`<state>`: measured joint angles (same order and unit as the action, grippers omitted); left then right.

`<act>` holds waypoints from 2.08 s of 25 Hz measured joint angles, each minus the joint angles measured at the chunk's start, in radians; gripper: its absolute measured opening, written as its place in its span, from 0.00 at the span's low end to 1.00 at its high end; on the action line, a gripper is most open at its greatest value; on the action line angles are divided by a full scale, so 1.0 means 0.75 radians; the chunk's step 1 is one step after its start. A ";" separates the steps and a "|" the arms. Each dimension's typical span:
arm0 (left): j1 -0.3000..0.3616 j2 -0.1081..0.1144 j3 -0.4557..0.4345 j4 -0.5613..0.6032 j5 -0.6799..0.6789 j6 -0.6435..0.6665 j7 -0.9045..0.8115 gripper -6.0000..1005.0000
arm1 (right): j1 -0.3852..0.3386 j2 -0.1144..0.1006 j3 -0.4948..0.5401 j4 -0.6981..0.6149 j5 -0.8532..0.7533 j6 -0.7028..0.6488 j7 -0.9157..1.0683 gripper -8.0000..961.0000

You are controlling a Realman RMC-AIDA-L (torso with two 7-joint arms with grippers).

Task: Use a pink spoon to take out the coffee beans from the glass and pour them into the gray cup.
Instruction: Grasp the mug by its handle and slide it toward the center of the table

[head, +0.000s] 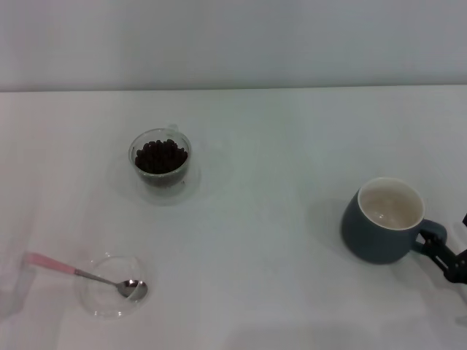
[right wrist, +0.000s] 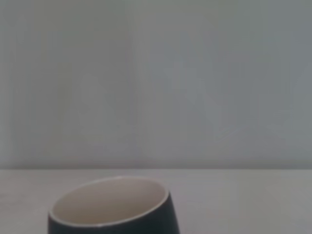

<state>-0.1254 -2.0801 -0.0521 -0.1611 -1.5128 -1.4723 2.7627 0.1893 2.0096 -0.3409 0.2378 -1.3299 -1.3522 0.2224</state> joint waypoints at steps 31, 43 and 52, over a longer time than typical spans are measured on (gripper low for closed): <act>0.004 0.000 0.000 0.000 -0.014 0.001 0.000 0.89 | 0.051 0.004 0.089 0.054 -0.015 0.034 0.002 0.19; -0.004 0.000 0.000 0.000 -0.014 0.003 0.000 0.89 | 0.155 0.010 0.090 0.149 -0.129 0.078 0.002 0.19; -0.007 -0.002 0.000 0.000 -0.014 0.004 0.000 0.89 | 0.225 0.025 0.093 0.208 -0.210 0.113 0.003 0.19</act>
<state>-0.1304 -2.0816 -0.0522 -0.1610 -1.5232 -1.4694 2.7627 0.3578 2.0281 -0.2714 0.3935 -1.4871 -1.2672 0.2250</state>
